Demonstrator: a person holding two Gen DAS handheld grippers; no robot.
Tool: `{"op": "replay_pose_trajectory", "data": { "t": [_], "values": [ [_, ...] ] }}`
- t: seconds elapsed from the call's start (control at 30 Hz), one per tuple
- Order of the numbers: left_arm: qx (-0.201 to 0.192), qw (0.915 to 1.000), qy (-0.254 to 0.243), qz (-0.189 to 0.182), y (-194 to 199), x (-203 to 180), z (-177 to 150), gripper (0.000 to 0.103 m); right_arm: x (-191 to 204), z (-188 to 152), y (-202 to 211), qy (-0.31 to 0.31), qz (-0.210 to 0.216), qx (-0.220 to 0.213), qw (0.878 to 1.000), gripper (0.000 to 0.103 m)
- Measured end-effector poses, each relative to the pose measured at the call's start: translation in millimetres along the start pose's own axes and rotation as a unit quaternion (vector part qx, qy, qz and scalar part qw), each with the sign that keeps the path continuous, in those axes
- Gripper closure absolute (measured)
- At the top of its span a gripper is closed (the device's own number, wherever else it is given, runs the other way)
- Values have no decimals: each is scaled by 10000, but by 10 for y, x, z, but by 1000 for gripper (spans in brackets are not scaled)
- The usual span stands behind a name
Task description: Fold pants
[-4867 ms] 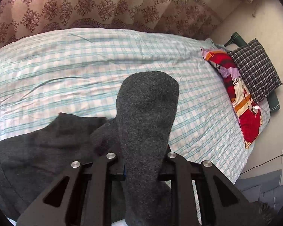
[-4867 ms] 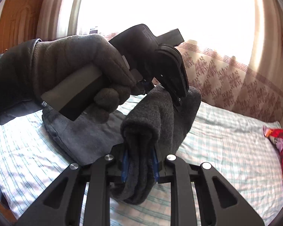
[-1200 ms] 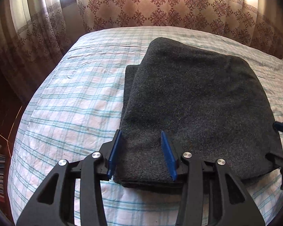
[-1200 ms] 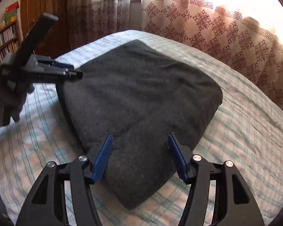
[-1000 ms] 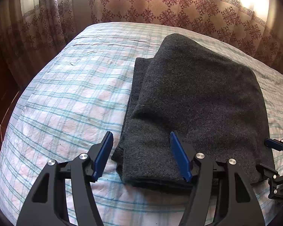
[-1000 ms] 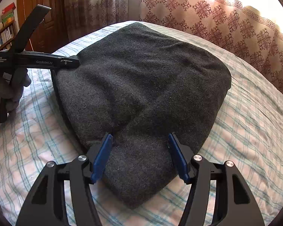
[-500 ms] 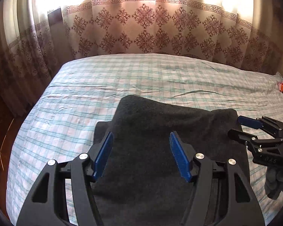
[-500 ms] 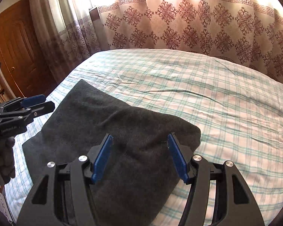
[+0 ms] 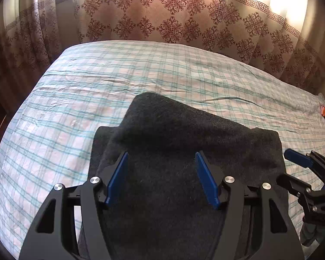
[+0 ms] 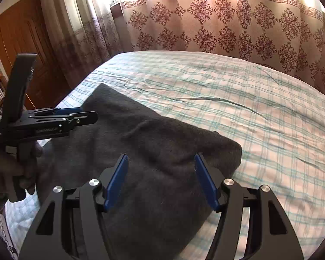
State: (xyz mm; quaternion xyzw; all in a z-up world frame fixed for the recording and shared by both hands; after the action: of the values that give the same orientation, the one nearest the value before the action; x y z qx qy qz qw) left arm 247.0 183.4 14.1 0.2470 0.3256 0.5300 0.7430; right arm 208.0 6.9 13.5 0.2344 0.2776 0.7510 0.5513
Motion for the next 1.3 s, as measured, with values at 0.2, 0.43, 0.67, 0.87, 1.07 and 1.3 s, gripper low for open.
{"op": "replay_pose_trajectory", "data": {
  "t": [0.2, 0.43, 0.67, 0.87, 1.07, 1.3],
  "values": [
    [5, 9993, 39, 378, 320, 53, -441, 38, 263, -615, 313, 266, 110, 409, 9988, 39],
    [-76, 9947, -347, 961, 231, 53, -794, 35, 396, -960, 113, 556, -191, 657, 9961, 36],
    [-353, 9903, 11, 1347, 709, -93, -768, 10, 300, -875, 538, 441, -213, 592, 9970, 22],
    [-689, 9825, -29, 1730, 1209, -433, -842, 2, 308, -895, 956, 484, -425, 226, 9977, 10],
    [-839, 9794, -23, 1837, 1508, -696, -926, 2, 377, -809, 1201, 687, -527, -101, 9962, 7],
    [-568, 9803, 110, 1890, 1377, -585, -1124, 2, 313, -907, 1131, 626, -642, 36, 9960, 7]
  ]
}}
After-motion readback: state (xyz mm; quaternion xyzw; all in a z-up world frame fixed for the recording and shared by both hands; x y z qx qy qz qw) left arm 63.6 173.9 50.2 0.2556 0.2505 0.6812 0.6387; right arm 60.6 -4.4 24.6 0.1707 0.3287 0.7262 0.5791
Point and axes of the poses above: each gripper's, at about its wrist camera, not at the fingertips, and y roughly against the way its jaws point, x to its left, z to its top, the point moved 6 cm from there along -y, roughly the way its jaws point, and after that the axes turned 9 degrees about -z, right-handed, at the moved point
